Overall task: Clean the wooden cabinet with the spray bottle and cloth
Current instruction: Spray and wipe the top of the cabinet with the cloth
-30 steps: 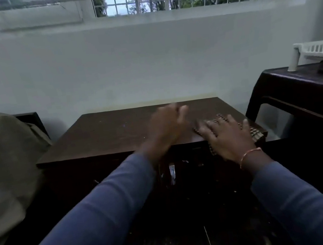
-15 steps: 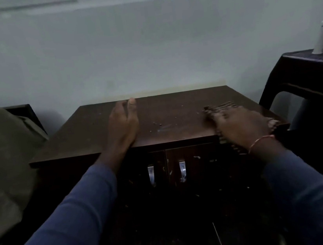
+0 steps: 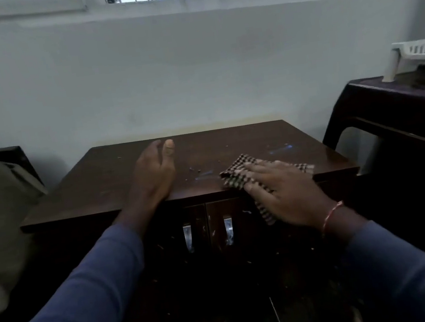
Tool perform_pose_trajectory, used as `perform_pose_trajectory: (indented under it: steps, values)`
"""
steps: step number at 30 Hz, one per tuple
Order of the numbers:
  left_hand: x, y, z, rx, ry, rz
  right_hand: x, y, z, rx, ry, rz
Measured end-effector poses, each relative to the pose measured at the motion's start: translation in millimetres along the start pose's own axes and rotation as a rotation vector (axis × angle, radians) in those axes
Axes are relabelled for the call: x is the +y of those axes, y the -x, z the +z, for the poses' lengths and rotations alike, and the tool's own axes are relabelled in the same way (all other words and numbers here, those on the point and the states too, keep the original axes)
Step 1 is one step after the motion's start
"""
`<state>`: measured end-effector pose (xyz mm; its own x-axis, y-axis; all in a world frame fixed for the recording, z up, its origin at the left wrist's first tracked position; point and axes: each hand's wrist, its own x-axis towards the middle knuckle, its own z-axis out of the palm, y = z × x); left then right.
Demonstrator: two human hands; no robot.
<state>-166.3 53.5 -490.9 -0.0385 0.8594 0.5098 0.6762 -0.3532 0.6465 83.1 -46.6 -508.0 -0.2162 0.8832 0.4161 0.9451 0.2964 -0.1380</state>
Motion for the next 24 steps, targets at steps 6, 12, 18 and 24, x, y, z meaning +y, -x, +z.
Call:
perform_pose_trajectory:
  steps: [6, 12, 18, 24]
  values:
    - [4, 0, 4, -0.019, -0.037, -0.022, 14, -2, 2, 0.202, 0.168, 0.253]
    - [4, 3, 1, -0.019, -0.073, -0.018, 50, 8, -6, 0.353, 0.169, 0.459]
    - [7, 6, -1, -0.034, -0.128, 0.004, 12, 11, 12, 0.224, 0.122, -0.06]
    - [10, 8, 1, -0.04, -0.157, 0.023, 16, 24, 18, 0.384, 0.108, 0.104]
